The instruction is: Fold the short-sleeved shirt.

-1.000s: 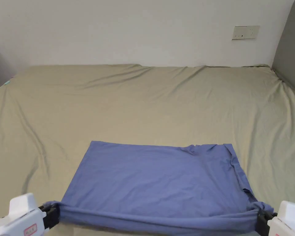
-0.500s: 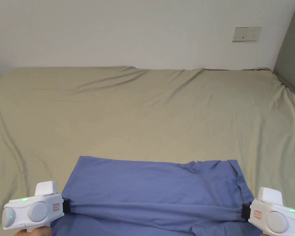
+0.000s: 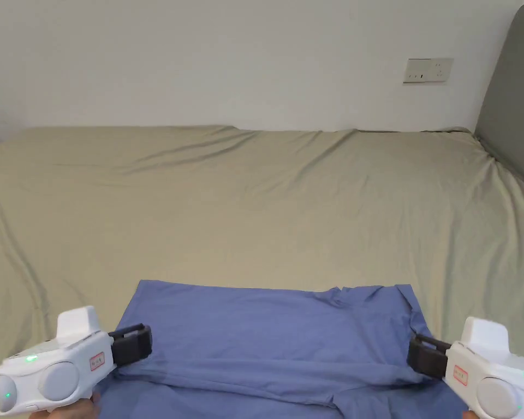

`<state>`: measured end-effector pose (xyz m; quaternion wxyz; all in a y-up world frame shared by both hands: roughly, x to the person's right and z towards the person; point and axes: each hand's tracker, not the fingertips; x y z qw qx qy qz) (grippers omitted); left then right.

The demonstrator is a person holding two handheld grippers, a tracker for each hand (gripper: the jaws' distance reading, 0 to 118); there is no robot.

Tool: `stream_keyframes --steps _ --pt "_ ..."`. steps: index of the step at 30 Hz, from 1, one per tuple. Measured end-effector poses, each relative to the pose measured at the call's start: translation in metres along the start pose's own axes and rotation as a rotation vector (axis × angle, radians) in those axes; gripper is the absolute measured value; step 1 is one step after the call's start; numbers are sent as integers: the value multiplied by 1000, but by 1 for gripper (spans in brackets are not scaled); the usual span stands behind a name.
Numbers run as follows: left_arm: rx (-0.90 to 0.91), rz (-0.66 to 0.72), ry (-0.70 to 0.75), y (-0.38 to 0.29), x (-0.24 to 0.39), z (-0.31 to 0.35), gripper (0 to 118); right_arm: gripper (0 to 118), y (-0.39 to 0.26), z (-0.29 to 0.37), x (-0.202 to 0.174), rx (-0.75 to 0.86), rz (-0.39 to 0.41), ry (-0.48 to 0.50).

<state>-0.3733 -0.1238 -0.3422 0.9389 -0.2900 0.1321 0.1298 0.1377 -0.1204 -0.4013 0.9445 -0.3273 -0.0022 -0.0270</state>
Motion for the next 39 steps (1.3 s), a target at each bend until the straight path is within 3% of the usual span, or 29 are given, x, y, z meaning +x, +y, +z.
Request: stream_keyframes --steps 4,9,11,13,15,17,18,19,21,25,30,34,35,36,38,39 --pt "209 -49 -47 10 22 67 118 113 13 74 -6 207 30 43" --pt "444 -178 -20 -4 52 135 118 113 10 147 -18 414 86 20" --pt "484 -226 2 -12 59 150 113 108 3 167 -22 459 112 1" --pt "499 -254 20 -22 62 162 98 97 -5 183 -25 485 140 -14" --pt "513 -255 17 -32 62 169 93 94 6 156 -19 503 182 -26" --pt "510 -246 16 -38 62 174 38 56 -8 181 -27 510 217 -34" --pt "498 -238 12 -39 61 174 12 29 -7 178 -27 514 231 -36" --pt "486 -231 5 -41 59 173 0 2 -5 173 -25 514 235 -26" --pt "466 -216 -16 -44 53 173 0 1 -26 202 -40 516 236 -17" --pt "350 -176 -15 -38 39 160 0 1 -31 189 -33 506 233 -12" --pt "76 -202 12 -29 8 110 0 1 -29 175 -28 476 218 -12" --pt "-105 -142 15 -28 -23 62 0 1 -31 178 -29 441 223 -19" --pt "-173 -122 -6 -27 -32 49 3 1 -31 178 -29 419 178 -10" --pt "-205 -94 2 -28 -39 37 15 1 -27 169 -32 408 182 -13" --pt "-277 -105 43 -31 -47 19 80 1 -27 166 -31 387 181 -21" --pt "-283 -101 71 -35 -50 11 105 1 -28 165 -30 377 190 -16"
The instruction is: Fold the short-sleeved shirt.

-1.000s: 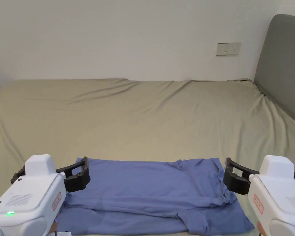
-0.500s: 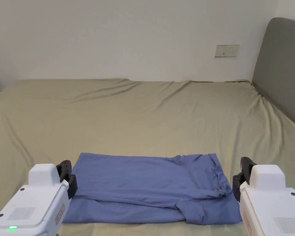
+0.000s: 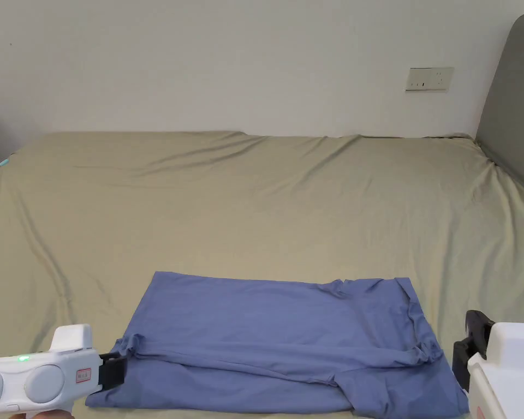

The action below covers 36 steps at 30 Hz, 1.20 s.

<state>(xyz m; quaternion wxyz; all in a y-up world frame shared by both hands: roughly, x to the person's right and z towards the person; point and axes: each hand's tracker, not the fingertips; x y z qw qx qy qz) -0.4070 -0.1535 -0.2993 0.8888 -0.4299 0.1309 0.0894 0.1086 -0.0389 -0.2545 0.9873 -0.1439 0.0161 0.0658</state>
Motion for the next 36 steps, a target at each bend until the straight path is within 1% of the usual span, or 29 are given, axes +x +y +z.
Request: stream_keyframes --steps 1,2,4,6,7,9,10,11,12,13,14,15,16,18,19,20,21,22,23,24,25,26,27,28,29,32,34,35,36 --pt "-17 -2 1 -1 -2 -9 116 1 -9 -19 3 -14 -2 -4" --pt "-38 -1 2 -2 -4 -18 113 1 -16 -32 6 -28 -4 -6" --pt "-26 15 12 -6 -5 -29 97 1 -23 -43 11 -35 -4 -18" --pt "-69 30 12 -9 -5 -46 94 1 -31 -51 15 -75 -25 -24" --pt "-101 34 17 -13 -4 -53 79 1 -35 -56 18 -91 -37 -24" --pt "-141 23 36 -23 -1 -67 55 1 -45 -63 25 -157 -59 -30" --pt "-108 9 48 -28 2 -66 55 2 -49 -67 29 -179 -65 -29" --pt "-47 -28 61 -30 6 -57 50 2 -53 -73 34 -226 -76 -17" --pt "-67 -31 57 -29 9 -54 35 2 -58 -80 41 -270 -85 -3" --pt "-64 -34 9 -29 10 -52 11 9 -62 -85 44 -308 -115 4" --pt "-60 -29 -51 -28 11 -50 9 22 -68 -92 48 -344 -139 1" --pt "-62 -28 -14 -26 15 -45 9 41 -74 -104 52 -399 -142 1" --pt "-55 -41 8 -25 17 -43 9 66 -80 -116 56 -452 -147 13" --pt "4 -36 -11 -23 15 -32 8 97 -96 -143 57 -557 -194 31" --pt "31 -33 -18 -21 14 -30 8 109 -104 -155 58 -611 -218 29" --pt "34 -26 -20 -19 13 -26 8 109 -111 -168 59 -650 -201 22" --pt "38 -22 -31 -16 12 -22 8 109 -116 -175 51 -655 -185 26" --pt "43 -17 -40 -14 11 -19 8 105 -122 -184 47 -656 -182 21" --pt "48 -14 -43 -12 11 -16 8 97 -127 -192 43 -680 -167 2" --pt "53 -12 -45 -11 11 -13 8 85 -131 -199 41 -712 -184 -14" --pt "58 -6 -48 -11 10 -11 8 63 -135 -205 40 -748 -201 -10" --pt "59 3 -54 -11 9 -10 8 52 -137 -206 37 -778 -207 20" --pt "57 11 -56 -11 10 -9 8 48 -138 -204 32 -784 -218 42" --pt "56 19 -56 -13 9 -8 8 29 -140 -203 29 -788 -222 51" --pt "55 25 -55 -14 8 -8 8 16 -133 -188 24 -739 -200 15" --pt "46 48 -52 -18 4 -10 8 14 -127 -177 20 -752 -207 102" --pt "45 65 -49 -20 3 -8 8 13 -128 -183 31 -733 -201 84" --pt "48 76 -51 -21 1 -6 8 13 -124 -177 36 -705 -218 84" --pt "51 87 -56 -22 0 -3 8 13 -117 -172 40 -649 -219 117"
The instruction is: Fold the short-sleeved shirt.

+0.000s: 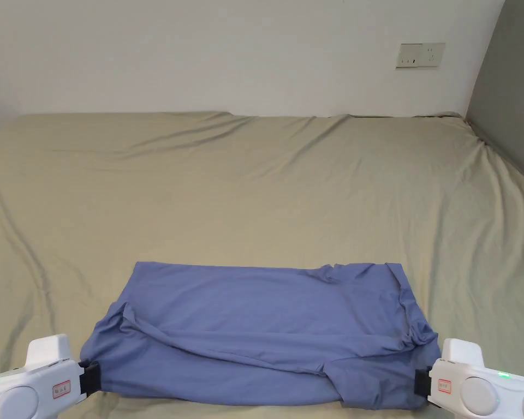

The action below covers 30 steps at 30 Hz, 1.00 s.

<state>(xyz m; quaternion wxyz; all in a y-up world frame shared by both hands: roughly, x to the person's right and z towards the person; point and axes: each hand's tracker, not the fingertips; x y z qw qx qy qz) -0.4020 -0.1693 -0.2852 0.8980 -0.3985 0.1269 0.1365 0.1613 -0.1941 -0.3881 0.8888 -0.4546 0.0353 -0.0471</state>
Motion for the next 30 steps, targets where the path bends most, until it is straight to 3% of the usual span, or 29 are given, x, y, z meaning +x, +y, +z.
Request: stream_keyframes --steps 3,4,13,23,24,27,28,30 --pt "-3 24 -8 -1 -3 13 8 13 -1 54 -14 40 -7 31" --pt "-5 34 -13 -2 -4 17 8 13 -3 62 -12 5 -17 -8" --pt "-74 67 -29 -58 -35 77 8 13 -64 104 29 -27 -45 8" --pt "-193 53 65 -129 -37 55 10 16 -133 67 37 -126 -82 -42" --pt "-201 48 82 -125 -33 56 16 21 -128 73 34 -130 -80 -48" --pt "-189 38 81 -110 -19 74 80 77 -110 90 28 -81 -21 -110" --pt "-133 41 46 -103 -14 82 94 89 -103 100 24 -18 6 -118" --pt "29 54 -17 -87 1 109 99 95 -86 132 8 136 48 -99"
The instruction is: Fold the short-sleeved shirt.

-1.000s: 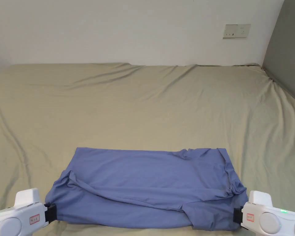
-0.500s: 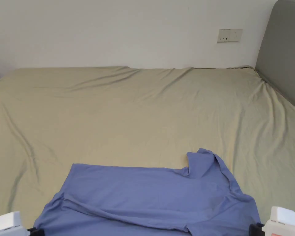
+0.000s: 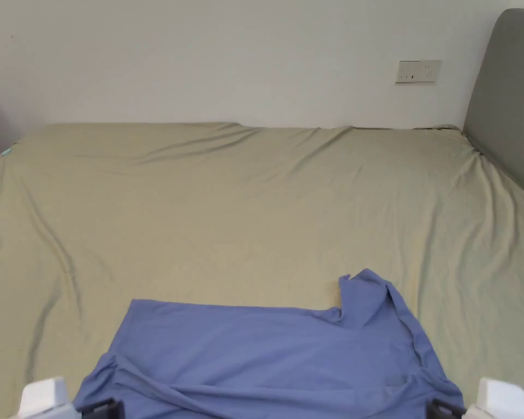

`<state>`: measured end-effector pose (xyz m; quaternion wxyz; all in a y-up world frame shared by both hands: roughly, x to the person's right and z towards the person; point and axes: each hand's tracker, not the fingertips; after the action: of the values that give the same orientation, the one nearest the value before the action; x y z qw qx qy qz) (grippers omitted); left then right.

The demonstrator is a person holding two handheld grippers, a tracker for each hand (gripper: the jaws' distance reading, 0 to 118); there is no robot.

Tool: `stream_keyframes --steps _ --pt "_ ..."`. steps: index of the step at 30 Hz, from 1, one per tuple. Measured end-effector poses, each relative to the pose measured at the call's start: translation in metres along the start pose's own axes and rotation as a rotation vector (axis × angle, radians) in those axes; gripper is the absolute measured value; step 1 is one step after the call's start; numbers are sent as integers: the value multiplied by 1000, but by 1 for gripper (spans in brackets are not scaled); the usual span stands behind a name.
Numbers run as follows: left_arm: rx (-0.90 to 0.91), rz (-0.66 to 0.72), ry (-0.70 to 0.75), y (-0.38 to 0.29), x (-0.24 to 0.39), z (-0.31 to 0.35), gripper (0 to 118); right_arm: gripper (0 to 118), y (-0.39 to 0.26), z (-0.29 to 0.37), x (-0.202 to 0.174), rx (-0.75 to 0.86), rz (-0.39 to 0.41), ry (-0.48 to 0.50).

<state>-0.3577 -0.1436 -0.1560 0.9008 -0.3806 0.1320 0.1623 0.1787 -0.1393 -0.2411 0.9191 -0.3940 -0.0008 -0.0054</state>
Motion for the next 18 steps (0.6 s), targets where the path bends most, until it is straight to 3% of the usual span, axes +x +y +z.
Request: stream_keyframes --steps 1,2,6,12,14,15,17,18 --pt "81 -7 -18 7 8 12 114 109 11 13 -5 75 13 17" --pt "181 -31 -14 18 22 26 117 111 24 29 -11 160 25 37" --pt "518 -195 2 49 78 69 116 111 61 82 -39 448 75 79" --pt "748 -345 63 66 125 92 114 111 81 114 -72 671 152 -15" --pt "779 -363 55 65 131 90 96 98 82 118 -78 701 170 -38" --pt "785 -368 52 63 132 89 80 81 82 118 -81 706 175 -48" --pt "797 -358 23 61 132 87 16 23 83 118 -85 708 178 -63" --pt "795 -352 23 61 133 85 0 2 83 116 -86 713 175 -63"
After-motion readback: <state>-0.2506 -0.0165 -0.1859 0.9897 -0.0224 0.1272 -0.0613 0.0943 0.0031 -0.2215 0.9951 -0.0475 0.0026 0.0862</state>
